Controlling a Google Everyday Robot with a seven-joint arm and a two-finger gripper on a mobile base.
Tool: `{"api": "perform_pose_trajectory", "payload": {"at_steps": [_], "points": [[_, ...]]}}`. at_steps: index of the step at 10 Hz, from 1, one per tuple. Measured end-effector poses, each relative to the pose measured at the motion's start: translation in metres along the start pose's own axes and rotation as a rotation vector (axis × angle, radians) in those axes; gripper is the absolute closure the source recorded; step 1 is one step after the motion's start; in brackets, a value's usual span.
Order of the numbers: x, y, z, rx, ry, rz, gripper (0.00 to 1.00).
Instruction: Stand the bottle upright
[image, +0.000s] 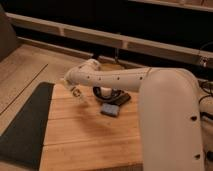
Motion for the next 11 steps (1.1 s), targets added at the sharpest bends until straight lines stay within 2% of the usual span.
{"api": "perform_pose_trajectory", "payload": {"at_steps": [2, 3, 5, 8, 11], "points": [[-0.008, -0.013, -0.003, 0.014, -0.086, -0.002, 1.00], [-0.007, -0.015, -0.003, 0.012, -0.114, 0.008, 1.00], [0.002, -0.005, 0.004, -0.020, -0.178, 0.040, 1.00], [0.020, 0.015, 0.009, -0.063, -0.230, 0.069, 1.00], [0.025, 0.027, 0.011, -0.083, -0.231, 0.032, 1.00]]}}
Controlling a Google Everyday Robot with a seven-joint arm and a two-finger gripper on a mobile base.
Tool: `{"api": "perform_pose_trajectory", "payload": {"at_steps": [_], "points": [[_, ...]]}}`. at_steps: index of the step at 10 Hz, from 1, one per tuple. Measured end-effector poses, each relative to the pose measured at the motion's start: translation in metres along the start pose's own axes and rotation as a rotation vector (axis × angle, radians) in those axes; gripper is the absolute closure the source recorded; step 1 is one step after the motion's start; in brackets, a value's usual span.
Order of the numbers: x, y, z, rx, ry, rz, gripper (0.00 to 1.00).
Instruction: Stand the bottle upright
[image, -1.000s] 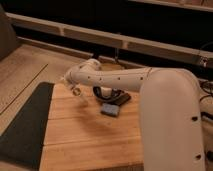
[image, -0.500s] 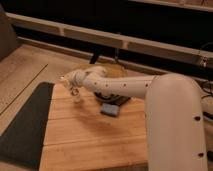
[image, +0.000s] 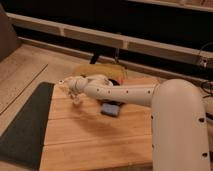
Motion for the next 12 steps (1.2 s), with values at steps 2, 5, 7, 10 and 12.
{"api": "perform_pose_trajectory", "payload": {"at_steps": [2, 5, 7, 10, 12], "points": [[0.000, -0.001, -0.004, 0.000, 0.005, -0.010, 1.00], [0.003, -0.021, -0.025, 0.031, 0.027, -0.027, 1.00], [0.002, -0.038, -0.043, 0.062, 0.038, -0.039, 1.00], [0.003, -0.045, -0.058, 0.081, 0.048, -0.010, 0.98], [0.002, -0.040, -0.057, 0.072, 0.046, 0.010, 0.84]]}}
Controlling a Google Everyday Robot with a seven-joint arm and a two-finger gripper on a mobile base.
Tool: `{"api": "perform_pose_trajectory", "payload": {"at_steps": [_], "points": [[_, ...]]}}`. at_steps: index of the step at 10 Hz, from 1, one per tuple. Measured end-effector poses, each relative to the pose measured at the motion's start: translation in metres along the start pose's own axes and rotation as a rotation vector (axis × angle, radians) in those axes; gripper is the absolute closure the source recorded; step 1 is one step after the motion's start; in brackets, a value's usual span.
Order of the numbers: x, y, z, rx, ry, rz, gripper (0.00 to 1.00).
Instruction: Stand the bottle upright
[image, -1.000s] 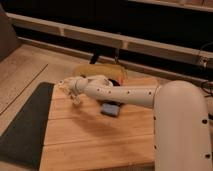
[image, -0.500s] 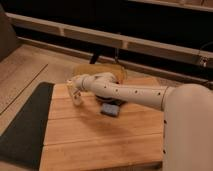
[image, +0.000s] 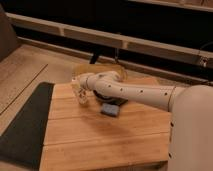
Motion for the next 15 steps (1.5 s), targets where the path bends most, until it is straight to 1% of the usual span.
{"api": "perform_pose_trajectory", "payload": {"at_steps": [3, 4, 5, 6, 8, 10, 13, 15], "points": [[-0.002, 0.004, 0.000, -0.007, -0.017, 0.022, 0.53], [-0.005, 0.002, 0.000, -0.004, -0.032, 0.022, 0.45], [-0.013, -0.001, -0.001, 0.004, -0.064, 0.011, 0.40], [-0.017, 0.000, 0.001, 0.003, -0.084, 0.004, 0.40], [-0.015, 0.010, 0.008, -0.017, -0.107, 0.013, 0.40], [-0.010, 0.015, 0.009, -0.029, -0.117, 0.033, 0.40], [0.000, 0.016, 0.010, -0.039, -0.119, 0.059, 0.40], [0.002, 0.018, 0.011, -0.045, -0.119, 0.073, 0.40]]}}
